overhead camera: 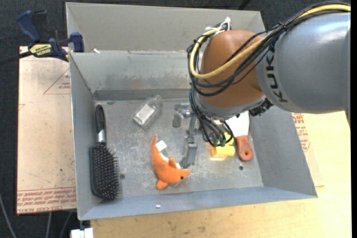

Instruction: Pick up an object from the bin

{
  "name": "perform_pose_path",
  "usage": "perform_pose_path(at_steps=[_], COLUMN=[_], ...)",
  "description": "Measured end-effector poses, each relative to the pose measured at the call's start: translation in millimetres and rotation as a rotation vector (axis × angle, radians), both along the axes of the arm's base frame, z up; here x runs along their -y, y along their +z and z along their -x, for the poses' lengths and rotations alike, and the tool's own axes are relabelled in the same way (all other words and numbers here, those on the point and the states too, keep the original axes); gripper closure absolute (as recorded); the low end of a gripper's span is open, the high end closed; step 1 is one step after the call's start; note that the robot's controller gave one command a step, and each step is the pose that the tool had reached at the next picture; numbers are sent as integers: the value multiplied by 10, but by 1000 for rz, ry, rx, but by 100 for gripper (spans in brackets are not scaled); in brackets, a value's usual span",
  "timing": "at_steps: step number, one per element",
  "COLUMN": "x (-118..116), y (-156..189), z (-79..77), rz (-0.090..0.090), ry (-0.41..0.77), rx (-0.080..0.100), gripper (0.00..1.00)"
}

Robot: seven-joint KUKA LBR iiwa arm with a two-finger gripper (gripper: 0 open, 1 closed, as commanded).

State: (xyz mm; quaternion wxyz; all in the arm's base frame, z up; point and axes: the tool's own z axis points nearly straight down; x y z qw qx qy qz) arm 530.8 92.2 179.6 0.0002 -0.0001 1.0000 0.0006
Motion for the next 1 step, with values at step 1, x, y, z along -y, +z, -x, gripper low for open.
perform_pose_path(at_steps=[1], x=[5], y=[-357], z=[111], rz=[-1], ry=[60], rx=[5], gripper=[0])
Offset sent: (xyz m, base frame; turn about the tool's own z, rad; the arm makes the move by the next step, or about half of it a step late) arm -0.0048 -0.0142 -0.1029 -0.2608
